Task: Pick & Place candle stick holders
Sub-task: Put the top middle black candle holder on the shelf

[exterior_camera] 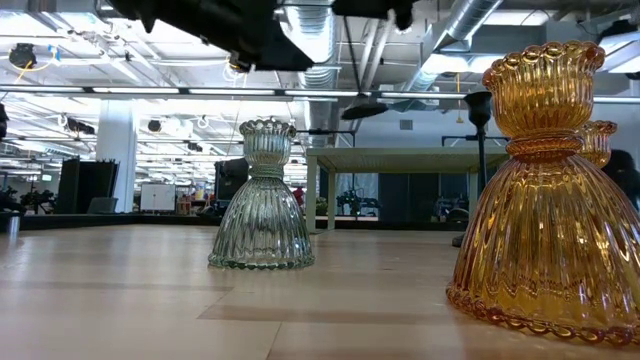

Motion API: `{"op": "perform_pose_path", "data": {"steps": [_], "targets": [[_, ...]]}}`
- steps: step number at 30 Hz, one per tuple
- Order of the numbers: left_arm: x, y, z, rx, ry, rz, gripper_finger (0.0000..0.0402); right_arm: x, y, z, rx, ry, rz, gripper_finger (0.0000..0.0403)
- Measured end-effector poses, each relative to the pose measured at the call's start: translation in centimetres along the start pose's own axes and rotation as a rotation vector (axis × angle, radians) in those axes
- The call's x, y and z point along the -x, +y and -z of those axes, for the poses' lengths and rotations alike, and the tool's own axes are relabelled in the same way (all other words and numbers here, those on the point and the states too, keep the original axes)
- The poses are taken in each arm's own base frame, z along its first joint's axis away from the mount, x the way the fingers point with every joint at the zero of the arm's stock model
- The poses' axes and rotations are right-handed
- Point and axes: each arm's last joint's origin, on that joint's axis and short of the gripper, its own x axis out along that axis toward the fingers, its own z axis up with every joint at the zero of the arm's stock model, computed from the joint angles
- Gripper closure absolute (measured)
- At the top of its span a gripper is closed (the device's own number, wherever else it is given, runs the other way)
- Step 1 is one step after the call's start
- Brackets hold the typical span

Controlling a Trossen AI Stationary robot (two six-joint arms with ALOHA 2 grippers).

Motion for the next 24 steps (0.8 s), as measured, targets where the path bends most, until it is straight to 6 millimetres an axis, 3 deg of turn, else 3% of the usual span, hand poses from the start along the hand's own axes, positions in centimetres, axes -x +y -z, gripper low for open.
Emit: {"op": "perform_pose_path", "data": {"steps": [6, 17, 24], "targets": [[2.1, 0.5, 0.6, 0.012, -0.024, -0.005, 0.0250, 2.2, -3.2, -0.2, -0.032, -0.006, 0.093, 0.0403], [5.6, 1.2, 2.5, 0.040, -0.058, -0.012, 0.0250, 6.7, -8.8, 2.7, -0.164, -0.074, 0.283, 0.0403], [6.2, 1.2, 3.5, 0.076, -0.055, -0.009, 0.0250, 7.6, -11.8, 4.1, -0.195, -0.066, 0.425, 0.0403]]}}
